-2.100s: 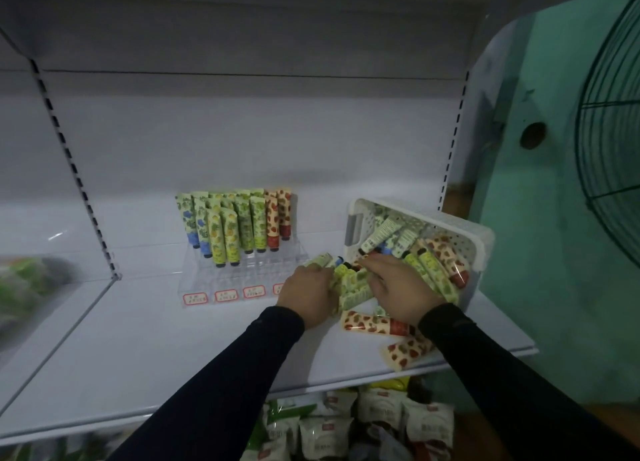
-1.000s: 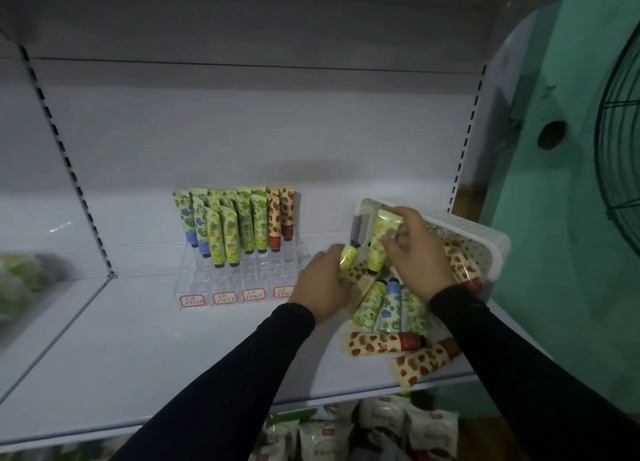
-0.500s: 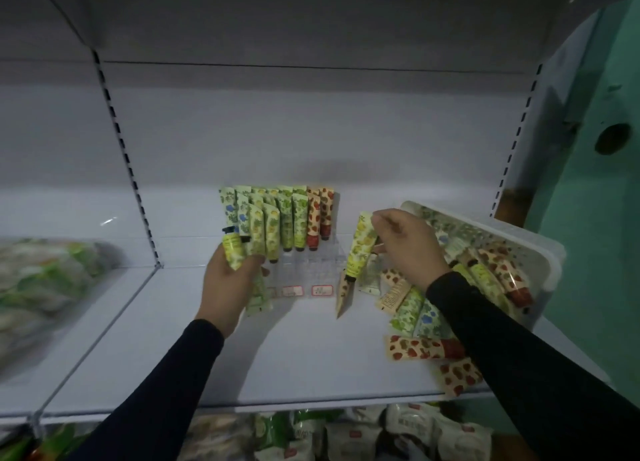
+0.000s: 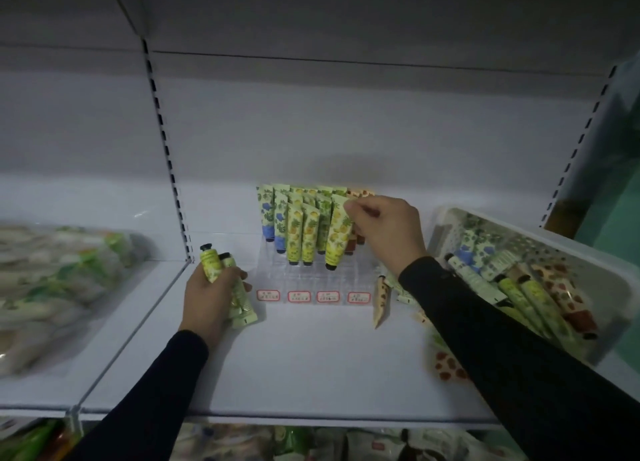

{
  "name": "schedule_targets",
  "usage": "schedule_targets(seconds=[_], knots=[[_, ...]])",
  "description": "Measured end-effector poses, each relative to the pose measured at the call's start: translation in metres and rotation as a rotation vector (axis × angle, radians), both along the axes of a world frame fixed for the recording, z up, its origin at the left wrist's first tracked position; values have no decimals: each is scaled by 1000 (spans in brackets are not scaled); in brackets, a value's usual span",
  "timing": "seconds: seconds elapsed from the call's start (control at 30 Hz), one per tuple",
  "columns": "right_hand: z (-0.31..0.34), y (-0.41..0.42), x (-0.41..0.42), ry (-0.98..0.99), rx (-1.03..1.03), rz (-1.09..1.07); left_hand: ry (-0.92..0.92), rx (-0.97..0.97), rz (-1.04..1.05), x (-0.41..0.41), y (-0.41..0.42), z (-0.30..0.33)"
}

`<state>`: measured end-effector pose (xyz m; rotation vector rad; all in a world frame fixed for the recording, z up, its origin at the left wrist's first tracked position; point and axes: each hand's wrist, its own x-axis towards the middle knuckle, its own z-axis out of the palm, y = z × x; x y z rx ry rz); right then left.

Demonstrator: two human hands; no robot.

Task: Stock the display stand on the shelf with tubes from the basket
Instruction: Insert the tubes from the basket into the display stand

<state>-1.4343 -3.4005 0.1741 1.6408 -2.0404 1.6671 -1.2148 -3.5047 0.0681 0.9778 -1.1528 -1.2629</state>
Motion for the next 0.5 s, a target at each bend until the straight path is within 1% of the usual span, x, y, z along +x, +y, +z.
schedule_targets(seconds=[0.1, 0.27, 0.5], knots=[[-5, -11, 13, 71, 6, 4, 3, 3, -23, 0, -3, -2], [-15, -27, 26, 111, -7, -7, -22, 1, -47, 0, -5, -6], [-27, -38, 30, 222, 3, -27, -3, 11, -68, 1, -8, -7]])
